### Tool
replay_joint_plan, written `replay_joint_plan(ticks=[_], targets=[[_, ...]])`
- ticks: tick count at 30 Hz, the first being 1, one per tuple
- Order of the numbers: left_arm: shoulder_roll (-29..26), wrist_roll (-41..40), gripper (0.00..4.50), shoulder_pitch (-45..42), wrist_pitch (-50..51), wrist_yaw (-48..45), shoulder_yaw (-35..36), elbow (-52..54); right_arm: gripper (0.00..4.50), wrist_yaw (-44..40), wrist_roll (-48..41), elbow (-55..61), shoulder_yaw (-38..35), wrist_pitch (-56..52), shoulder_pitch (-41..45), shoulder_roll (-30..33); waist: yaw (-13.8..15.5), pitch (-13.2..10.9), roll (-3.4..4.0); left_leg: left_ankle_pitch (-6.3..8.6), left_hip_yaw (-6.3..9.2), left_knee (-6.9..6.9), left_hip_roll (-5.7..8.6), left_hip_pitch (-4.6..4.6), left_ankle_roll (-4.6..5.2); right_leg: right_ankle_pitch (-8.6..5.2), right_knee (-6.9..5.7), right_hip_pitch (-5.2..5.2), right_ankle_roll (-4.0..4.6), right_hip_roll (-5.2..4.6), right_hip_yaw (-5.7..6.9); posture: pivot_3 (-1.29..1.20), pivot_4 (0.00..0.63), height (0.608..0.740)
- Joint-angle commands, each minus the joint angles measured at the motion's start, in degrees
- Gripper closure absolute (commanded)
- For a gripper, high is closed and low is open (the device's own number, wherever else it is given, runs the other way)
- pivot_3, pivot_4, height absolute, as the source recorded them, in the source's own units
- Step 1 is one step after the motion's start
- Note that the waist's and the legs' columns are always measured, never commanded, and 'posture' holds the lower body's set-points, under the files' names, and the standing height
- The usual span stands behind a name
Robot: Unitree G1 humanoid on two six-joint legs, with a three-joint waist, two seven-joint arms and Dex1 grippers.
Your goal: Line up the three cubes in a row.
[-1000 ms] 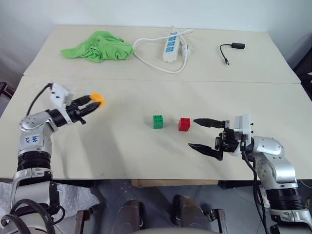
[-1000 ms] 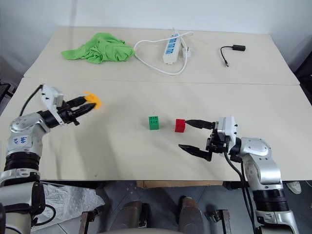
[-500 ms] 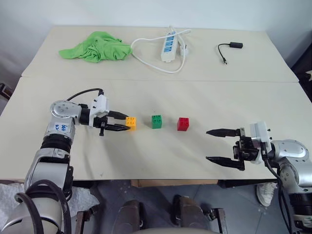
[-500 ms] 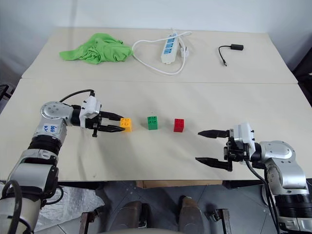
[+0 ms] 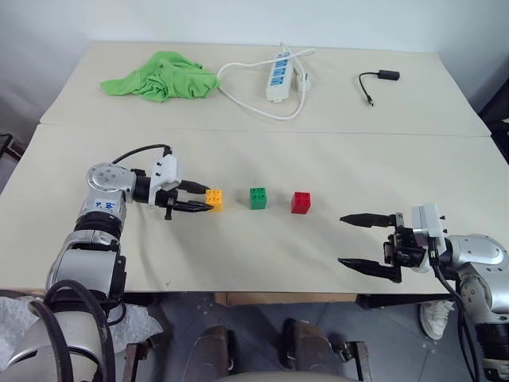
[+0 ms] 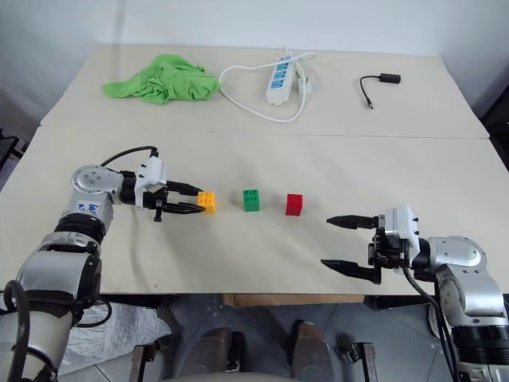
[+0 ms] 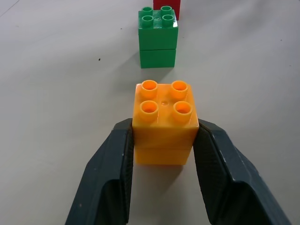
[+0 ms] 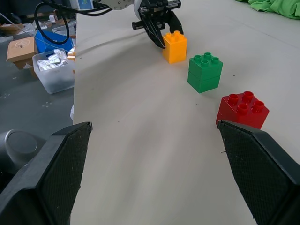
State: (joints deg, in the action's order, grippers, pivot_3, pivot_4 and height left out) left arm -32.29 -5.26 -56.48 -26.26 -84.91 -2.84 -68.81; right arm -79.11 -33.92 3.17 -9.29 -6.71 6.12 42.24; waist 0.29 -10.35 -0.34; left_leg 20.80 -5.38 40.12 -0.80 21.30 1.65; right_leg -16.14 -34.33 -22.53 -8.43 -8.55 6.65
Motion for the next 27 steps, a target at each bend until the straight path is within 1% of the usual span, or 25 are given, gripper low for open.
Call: replay_joint_plan(ticks=[1,6,13,16,18,19,20,22,23,25,27], targets=[[0.0,1.1,1.82,-1.6,0.2,0.8,0.7,-0.9,0.0,-0.1,-0.8,2.0,-1.4,-0.3,0.2,1.2,0.0,0.0,0.0,0.0,0.0,0.0,0.0,0.0,0.0,0.0,0.0,0.0,0.0,0.0,0.0,0.0,0.15,0.74],[-1.0,1.6,0.32,-1.9,-0.7,1.8,1.5,-1.0,0.0,-0.3,-0.8,2.2,-0.8,-0.9,0.9,1.0,-0.1,0.0,-0.01,0.0,0.01,-0.01,0.0,0.02,0.0,0.0,0.01,-0.01,0.0,0.0,0.0,0.0,0.15,0.74],[-3.6,0.0,0.32,1.2,-1.4,0.6,4.0,1.1,0.0,-0.7,-0.6,1.8,-0.3,-1.1,1.3,0.8,-0.3,0.0,-0.01,0.0,0.01,-0.02,-0.01,0.01,0.0,0.0,0.01,-0.02,0.0,0.0,0.0,0.0,0.15,0.74],[-5.5,-2.4,0.32,4.0,-0.2,-1.7,6.1,4.4,0.0,-0.9,-0.6,1.4,-0.5,-1.0,1.5,0.8,-0.4,0.0,0.0,0.0,0.02,-0.03,-0.02,0.01,0.0,0.0,0.01,-0.03,0.0,0.01,0.0,0.0,0.15,0.74],[-7.2,-5.9,0.32,8.0,3.6,-4.6,8.1,10.7,0.0,-1.0,-0.4,0.6,-1.4,0.2,1.5,0.7,-0.5,0.0,0.0,0.0,0.01,-0.04,-0.02,0.02,0.0,0.0,0.01,-0.04,0.0,0.0,0.0,0.0,0.15,0.74],[-8.5,-7.8,0.32,11.1,6.9,-5.5,9.0,15.5,0.0,-0.8,-0.3,-0.1,-2.0,1.2,1.6,0.4,-0.5,0.0,0.0,0.0,0.02,-0.04,-0.02,0.01,0.0,0.0,0.01,-0.04,0.0,0.0,-0.01,0.0,0.15,0.74],[-10.1,-10.3,0.15,15.2,11.8,-5.8,10.1,21.5,0.0,-0.7,-0.1,-0.9,-2.6,2.6,1.9,0.0,-0.6,0.0,0.0,0.0,0.03,-0.04,-0.03,0.01,0.0,0.0,0.01,-0.04,0.0,0.0,0.0,0.0,0.15,0.74],[-12.5,-14.5,0.15,23.1,18.9,-2.9,12.8,32.5,0.0,-1.2,-1.6,-2.7,-4.0,4.2,2.8,-1.1,-1.0,0.0,0.0,0.0,0.16,-0.07,-0.1,-0.03,0.0,0.0,-0.01,-0.09,0.01,0.0,-0.05,0.0,0.15,0.74],[-13.3,-16.4,0.15,27.0,21.5,-0.8,14.7,37.2,0.0,-1.2,-2.6,-3.7,-4.4,3.2,3.5,-1.2,-1.1,0.0,0.0,0.01,0.23,-0.09,-0.1,-0.04,0.0,-0.01,-0.01,-0.1,0.01,-0.01,-0.05,0.0,0.15,0.74],[-13.8,-19.2,0.15,33.2,24.5,3.8,18.9,44.2,0.0,-0.5,-4.5,-5.2,-5.0,-0.9,4.5,-0.7,-1.1,0.0,0.02,0.02,0.3,-0.08,-0.23,-0.06,0.02,-0.01,-0.03,-0.1,0.01,-0.06,-0.07,0.0,0.15,0.74],[-14.1,-20.1,0.15,38.4,25.6,7.1,21.9,49.0,0.0,-1.3,-4.8,-6.7,-5.2,-0.2,5.8,-1.2,-0.5,0.0,0.02,0.02,0.32,-0.03,-0.34,-0.06,0.03,0.0,-0.08,-0.09,0.01,-0.1,-0.08,0.0,0.15,0.74]])
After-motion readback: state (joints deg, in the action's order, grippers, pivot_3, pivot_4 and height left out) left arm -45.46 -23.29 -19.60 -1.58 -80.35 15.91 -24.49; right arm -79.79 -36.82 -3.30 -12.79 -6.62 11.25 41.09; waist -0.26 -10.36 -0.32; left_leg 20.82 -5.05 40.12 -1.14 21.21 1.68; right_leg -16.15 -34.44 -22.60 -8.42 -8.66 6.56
